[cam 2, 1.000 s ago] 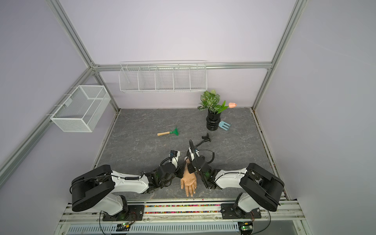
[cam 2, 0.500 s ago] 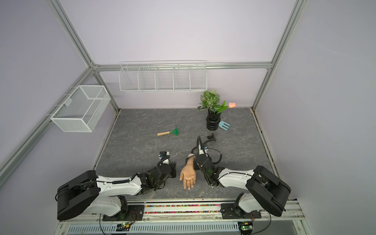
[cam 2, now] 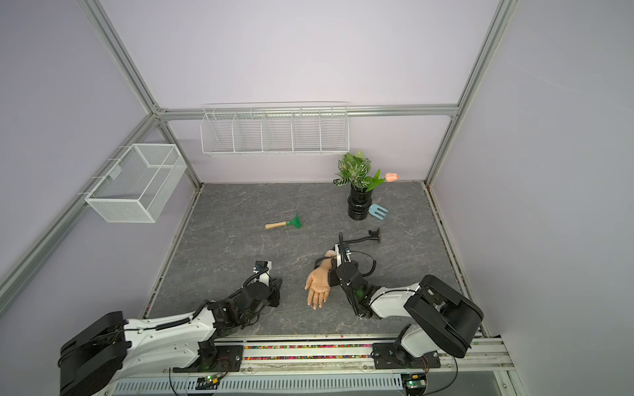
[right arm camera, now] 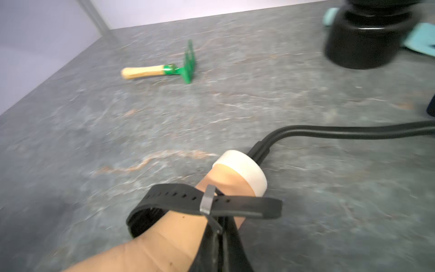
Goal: Take off the watch
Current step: Untie the watch from the hand.
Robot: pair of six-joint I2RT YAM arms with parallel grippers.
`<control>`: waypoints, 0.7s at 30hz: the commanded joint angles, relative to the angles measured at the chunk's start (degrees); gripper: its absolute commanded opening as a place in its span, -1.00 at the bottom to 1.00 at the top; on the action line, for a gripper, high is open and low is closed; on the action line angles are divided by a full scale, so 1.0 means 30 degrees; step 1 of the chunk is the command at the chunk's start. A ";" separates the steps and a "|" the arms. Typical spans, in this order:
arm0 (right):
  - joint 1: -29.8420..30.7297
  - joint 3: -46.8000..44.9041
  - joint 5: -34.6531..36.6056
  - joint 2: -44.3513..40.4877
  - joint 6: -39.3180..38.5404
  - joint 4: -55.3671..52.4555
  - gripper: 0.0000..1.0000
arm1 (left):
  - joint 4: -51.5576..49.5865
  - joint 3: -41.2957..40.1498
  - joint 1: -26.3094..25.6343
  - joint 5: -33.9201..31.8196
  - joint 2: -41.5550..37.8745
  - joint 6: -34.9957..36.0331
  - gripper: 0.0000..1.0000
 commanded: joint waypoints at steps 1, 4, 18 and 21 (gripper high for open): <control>0.0207 0.0280 -0.4027 0.0163 -0.2314 0.2413 -0.87 | -0.0171 0.1273 0.0103 0.1358 -0.2922 0.6480 -0.03; 0.0272 0.0636 -0.4184 0.0309 -0.2849 0.1862 -0.87 | -0.0200 0.1433 0.0158 0.3073 -0.4385 1.1061 0.34; 0.0308 0.0902 -0.3869 0.0824 -0.2524 0.1792 -0.87 | 0.2601 0.5465 0.0191 0.4574 0.5994 1.0891 0.33; 0.0327 0.0902 -0.3654 0.0721 -0.2444 0.1511 -0.87 | 0.3786 0.5451 0.0191 0.4327 0.7459 1.0242 0.33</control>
